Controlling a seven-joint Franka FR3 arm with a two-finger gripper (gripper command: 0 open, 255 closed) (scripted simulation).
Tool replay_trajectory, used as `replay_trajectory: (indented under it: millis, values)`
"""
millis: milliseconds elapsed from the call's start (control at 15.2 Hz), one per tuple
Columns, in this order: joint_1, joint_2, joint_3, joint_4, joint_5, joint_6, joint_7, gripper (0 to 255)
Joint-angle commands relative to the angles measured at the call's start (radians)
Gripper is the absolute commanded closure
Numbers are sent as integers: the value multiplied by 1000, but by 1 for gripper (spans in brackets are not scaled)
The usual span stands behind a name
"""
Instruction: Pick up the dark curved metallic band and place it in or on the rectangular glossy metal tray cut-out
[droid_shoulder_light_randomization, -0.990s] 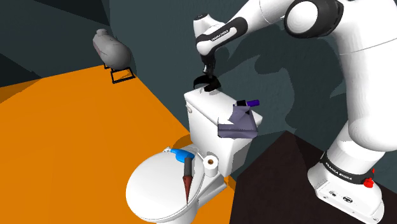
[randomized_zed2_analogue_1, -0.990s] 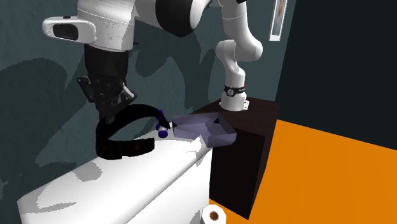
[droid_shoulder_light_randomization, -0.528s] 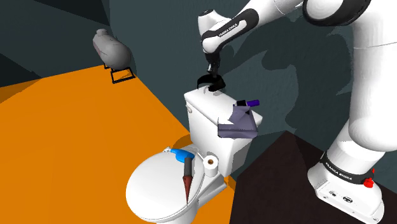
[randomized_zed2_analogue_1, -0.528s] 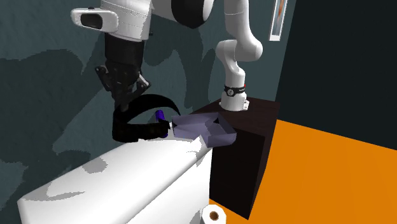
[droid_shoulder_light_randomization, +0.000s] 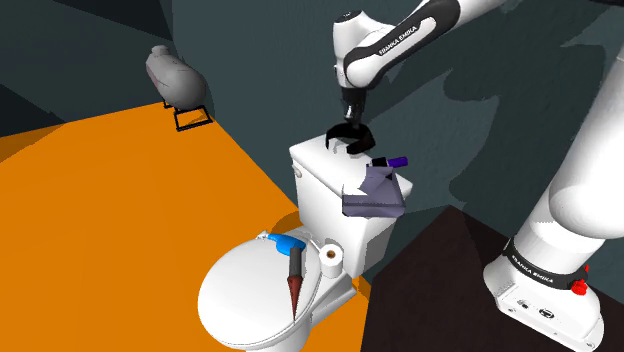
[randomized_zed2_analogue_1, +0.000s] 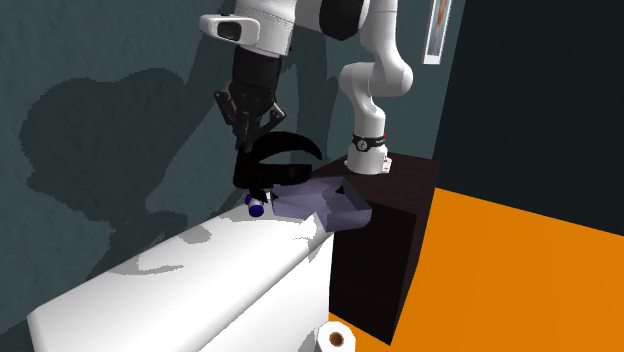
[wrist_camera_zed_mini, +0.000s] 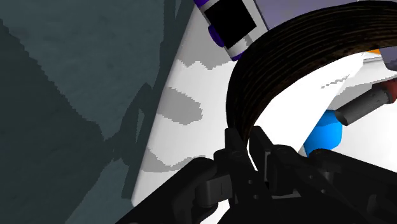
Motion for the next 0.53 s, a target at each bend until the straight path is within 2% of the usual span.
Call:
replay_trajectory:
  millis: [0, 396, 462]
  values:
    - [5, -69, 4, -86, -5, 14, 17, 255]
    - [20, -321, 18, -350, -4, 18, 47, 255]
    - [19, -314, 18, -357, -8, 31, 52, 255]
